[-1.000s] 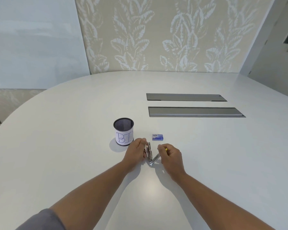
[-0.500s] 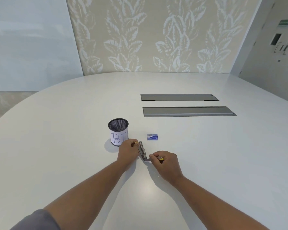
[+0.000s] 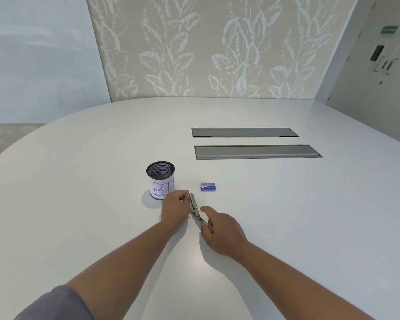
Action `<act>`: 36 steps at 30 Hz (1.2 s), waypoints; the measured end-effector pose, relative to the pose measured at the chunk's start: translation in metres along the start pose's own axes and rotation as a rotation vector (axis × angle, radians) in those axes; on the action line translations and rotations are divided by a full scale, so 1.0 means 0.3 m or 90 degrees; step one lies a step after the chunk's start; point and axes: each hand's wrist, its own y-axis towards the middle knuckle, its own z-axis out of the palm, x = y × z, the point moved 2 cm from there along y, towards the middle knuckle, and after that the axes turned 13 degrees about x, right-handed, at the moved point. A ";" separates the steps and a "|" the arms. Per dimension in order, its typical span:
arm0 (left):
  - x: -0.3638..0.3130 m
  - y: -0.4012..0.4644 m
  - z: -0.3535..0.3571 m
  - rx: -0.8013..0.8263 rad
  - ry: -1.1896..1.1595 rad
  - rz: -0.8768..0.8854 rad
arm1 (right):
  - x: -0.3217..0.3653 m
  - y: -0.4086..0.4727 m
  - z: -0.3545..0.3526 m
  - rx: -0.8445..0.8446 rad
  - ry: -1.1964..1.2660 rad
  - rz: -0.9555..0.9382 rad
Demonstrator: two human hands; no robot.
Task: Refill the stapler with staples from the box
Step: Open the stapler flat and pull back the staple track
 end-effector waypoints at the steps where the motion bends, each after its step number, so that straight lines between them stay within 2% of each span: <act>1: 0.001 0.002 -0.001 0.004 0.009 0.004 | 0.003 0.003 -0.001 0.025 -0.007 0.011; 6: 0.001 0.008 -0.001 0.037 0.043 0.004 | 0.024 0.015 0.005 0.091 -0.033 0.053; 13: -0.013 0.004 0.029 0.081 0.184 0.035 | 0.031 0.027 0.018 0.108 -0.090 0.088; 17: -0.021 0.005 0.033 0.142 0.259 0.054 | 0.029 0.039 0.024 0.086 -0.115 0.100; 21: -0.022 0.012 0.011 0.182 0.220 0.061 | 0.031 0.044 0.034 0.066 -0.143 0.106; 23: -0.021 0.013 0.007 0.187 0.247 0.085 | 0.032 0.048 0.036 0.059 -0.155 0.105; 36: -0.015 0.019 0.006 0.135 0.188 0.050 | 0.040 0.066 0.036 0.063 -0.178 0.099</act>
